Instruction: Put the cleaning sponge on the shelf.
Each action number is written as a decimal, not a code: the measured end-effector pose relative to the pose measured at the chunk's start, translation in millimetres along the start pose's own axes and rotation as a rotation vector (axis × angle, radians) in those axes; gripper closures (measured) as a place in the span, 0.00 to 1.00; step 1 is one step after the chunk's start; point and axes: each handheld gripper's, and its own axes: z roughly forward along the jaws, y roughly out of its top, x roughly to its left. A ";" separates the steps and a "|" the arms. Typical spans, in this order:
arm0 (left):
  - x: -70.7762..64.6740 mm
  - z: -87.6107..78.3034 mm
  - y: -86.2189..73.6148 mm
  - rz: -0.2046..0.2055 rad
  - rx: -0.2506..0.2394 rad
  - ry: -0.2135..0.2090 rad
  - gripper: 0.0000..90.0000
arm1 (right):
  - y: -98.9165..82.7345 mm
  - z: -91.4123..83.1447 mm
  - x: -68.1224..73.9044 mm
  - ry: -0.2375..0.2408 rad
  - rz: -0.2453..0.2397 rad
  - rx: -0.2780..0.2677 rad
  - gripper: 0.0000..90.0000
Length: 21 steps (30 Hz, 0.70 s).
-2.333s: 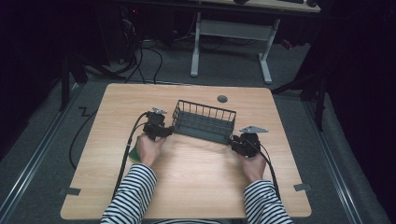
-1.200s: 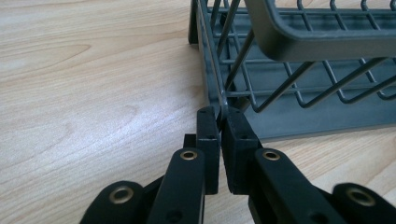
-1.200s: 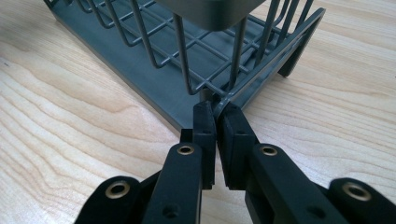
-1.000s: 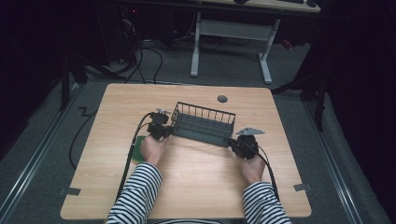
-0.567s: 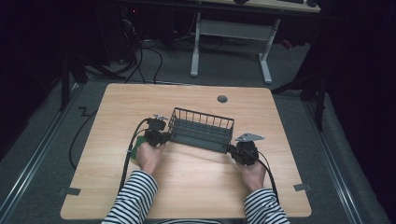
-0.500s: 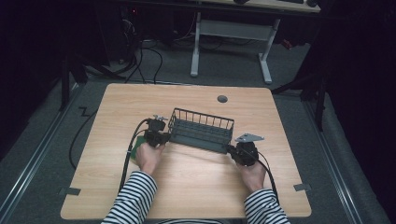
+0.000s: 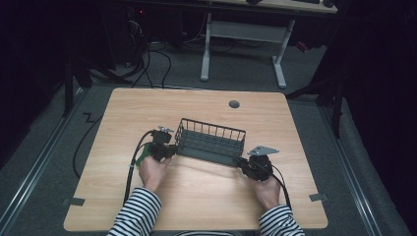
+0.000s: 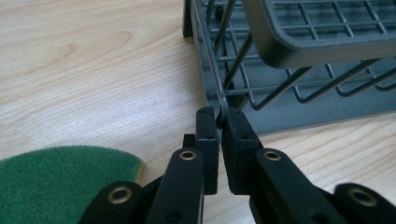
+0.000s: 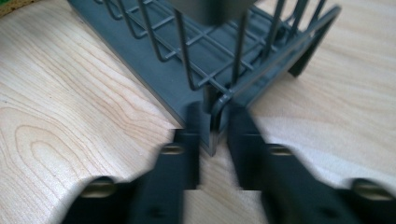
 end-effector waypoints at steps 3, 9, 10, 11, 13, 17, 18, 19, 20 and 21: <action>-0.1 -3.8 -0.8 0.004 -0.012 0.003 0.76 | -5.2 -1.2 -2.8 0.003 0.020 0.000 0.64; -0.9 -14.7 -5.8 0.010 -0.031 0.007 0.56 | -15.9 -14.3 -8.6 -0.018 0.052 -0.026 0.55; -1.0 -17.2 -6.9 0.014 -0.034 0.008 0.56 | -15.9 -14.3 -8.6 -0.018 0.052 -0.026 0.55; -1.8 -20.0 -7.8 0.019 -0.035 0.008 0.53 | -17.9 -16.7 -10.2 -0.020 0.055 -0.031 0.55; -2.3 -27.0 -10.8 0.027 -0.056 -0.007 0.50 | -22.3 -21.2 -13.2 -0.030 0.057 -0.028 0.54; 1.0 -39.8 -15.5 0.045 -0.073 -0.020 0.43 | -34.3 -28.9 -20.9 -0.090 0.041 -0.028 0.53; 2.5 -43.1 -16.9 0.054 -0.075 -0.014 0.41 | -37.4 -30.4 -23.8 -0.107 0.043 -0.029 0.53; 4.1 -46.5 -18.7 0.057 -0.079 -0.010 0.39 | -40.3 -32.0 -26.9 -0.120 0.049 -0.028 0.52; 6.1 -49.8 -20.6 0.053 -0.084 -0.010 0.38 | -43.0 -33.6 -30.0 -0.131 0.056 -0.029 0.52; 8.7 -53.1 -22.4 0.050 -0.086 -0.011 0.36 | -45.5 -35.1 -33.0 -0.142 0.059 -0.028 0.51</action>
